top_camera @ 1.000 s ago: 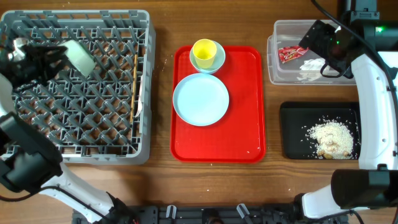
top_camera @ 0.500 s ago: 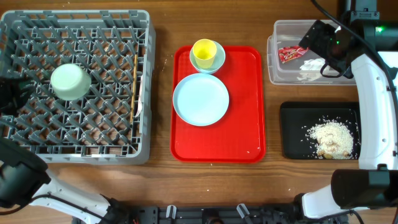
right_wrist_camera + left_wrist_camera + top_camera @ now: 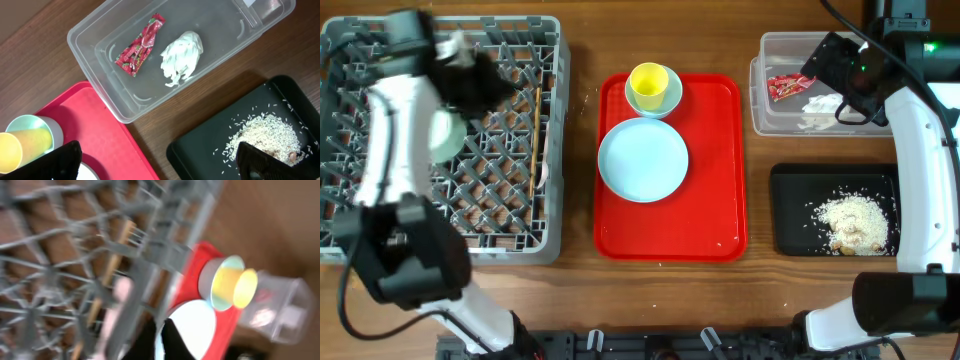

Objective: Sort waste into correct bins and load items into the dishwasher rack
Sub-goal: 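Grasp the light-blue plate edge with the left gripper and lift it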

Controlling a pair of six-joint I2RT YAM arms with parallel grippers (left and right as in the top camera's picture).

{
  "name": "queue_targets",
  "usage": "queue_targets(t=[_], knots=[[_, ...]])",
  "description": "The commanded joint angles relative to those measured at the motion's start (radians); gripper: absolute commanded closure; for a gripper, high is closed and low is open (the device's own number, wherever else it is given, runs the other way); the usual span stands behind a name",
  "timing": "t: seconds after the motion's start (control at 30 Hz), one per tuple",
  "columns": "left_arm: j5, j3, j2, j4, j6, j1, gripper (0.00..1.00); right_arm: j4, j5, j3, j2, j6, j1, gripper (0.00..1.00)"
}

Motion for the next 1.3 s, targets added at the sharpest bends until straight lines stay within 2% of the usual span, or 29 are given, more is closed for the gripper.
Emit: queue_targets(t=[0.0, 0.03, 0.07, 0.1, 0.27, 0.3, 0.43, 0.5, 0.73, 0.83, 1.03, 1.17, 1.27], knots=[[-0.252, 0.002, -0.159, -0.006, 0.029, -0.21, 0.7, 0.002, 0.014, 0.012, -0.006, -0.018, 0.002, 0.0], [-0.28, 0.002, -0.177, -0.017, 0.029, -0.267, 0.5, 0.002, 0.014, 0.012, -0.006, -0.018, 0.002, 0.01], [-0.29, 0.001, -0.19, -0.032, 0.029, -0.346, 0.19, 0.002, 0.014, 0.012, -0.006, -0.018, 0.002, 0.0], [-0.29, 0.001, -0.19, -0.04, 0.029, -0.399, 0.08, 0.002, 0.014, 0.012, -0.006, -0.018, 0.002, 0.0], [-0.303, -0.006, -0.119, -0.046, 0.028, -0.663, 0.08, 0.002, 0.014, 0.012, -0.006, -0.018, 0.002, 0.0], [-0.325, -0.006, -0.085, -0.042, 0.025, -0.717, 0.13, 0.002, 0.014, 0.012, -0.006, -0.017, 0.002, 0.0], [-0.452, -0.006, 0.052, -0.02, 0.007, -0.864, 0.45, 0.002, 0.014, 0.012, -0.006, -0.018, 0.002, 0.0], [-0.485, -0.006, 0.11, -0.011, -0.021, -0.906, 0.53, 0.002, 0.014, 0.012, -0.006, -0.018, 0.002, 0.0], [-0.656, -0.006, 0.26, 0.029, -0.027, -0.983, 0.57, 0.002, 0.014, 0.012, -0.006, -0.017, 0.002, 0.0], [-0.671, -0.006, 0.291, 0.054, -0.003, -1.0, 0.62, 0.002, 0.014, 0.012, -0.006, -0.018, 0.002, 0.01], [-0.736, -0.007, 0.346, 0.095, 0.006, -1.029, 0.66, 0.002, 0.014, 0.012, -0.006, -0.017, 0.002, 0.0], [-0.754, -0.007, 0.378, 0.106, 0.006, -1.03, 0.84, 0.002, 0.014, 0.012, -0.006, -0.018, 0.002, 0.0], [-0.761, -0.007, 0.417, 0.13, 0.006, -1.032, 0.91, 0.002, 0.014, 0.012, -0.006, -0.017, 0.002, 0.0]])
